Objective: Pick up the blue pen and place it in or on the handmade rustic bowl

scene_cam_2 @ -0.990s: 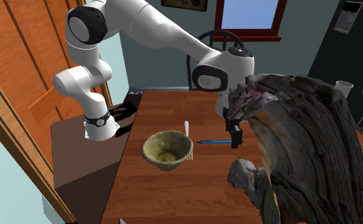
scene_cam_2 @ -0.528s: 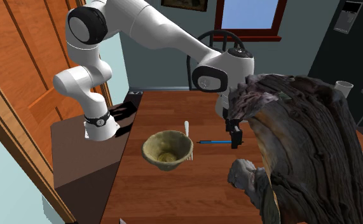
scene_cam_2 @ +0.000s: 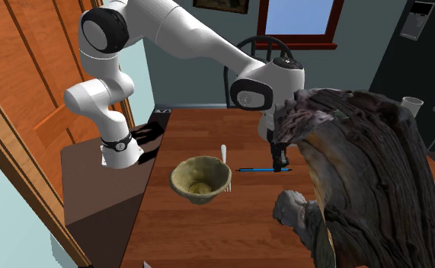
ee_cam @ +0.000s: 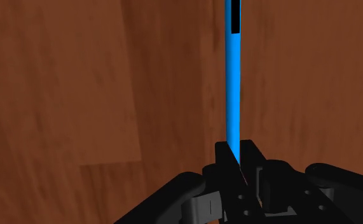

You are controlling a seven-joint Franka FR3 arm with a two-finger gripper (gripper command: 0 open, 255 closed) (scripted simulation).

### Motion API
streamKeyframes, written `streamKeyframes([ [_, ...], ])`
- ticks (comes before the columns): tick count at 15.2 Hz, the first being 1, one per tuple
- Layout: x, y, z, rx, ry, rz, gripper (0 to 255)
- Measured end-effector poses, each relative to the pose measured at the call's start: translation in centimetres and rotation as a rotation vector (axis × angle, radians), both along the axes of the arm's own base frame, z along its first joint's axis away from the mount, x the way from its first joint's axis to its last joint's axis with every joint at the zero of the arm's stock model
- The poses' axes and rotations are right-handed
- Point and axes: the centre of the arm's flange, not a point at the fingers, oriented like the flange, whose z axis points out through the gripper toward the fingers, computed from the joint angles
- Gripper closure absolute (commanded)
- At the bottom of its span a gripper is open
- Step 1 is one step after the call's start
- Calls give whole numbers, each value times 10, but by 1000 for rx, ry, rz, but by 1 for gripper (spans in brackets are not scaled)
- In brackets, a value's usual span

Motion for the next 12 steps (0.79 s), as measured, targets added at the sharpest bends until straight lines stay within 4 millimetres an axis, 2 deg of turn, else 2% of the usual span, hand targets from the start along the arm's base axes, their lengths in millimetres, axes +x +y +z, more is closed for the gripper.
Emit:
streamKeyframes([
  [4, 1, 0, 6, 0, 0, 0, 255],
  [12, -1, 0, 47, 0, 0, 0, 255],
])
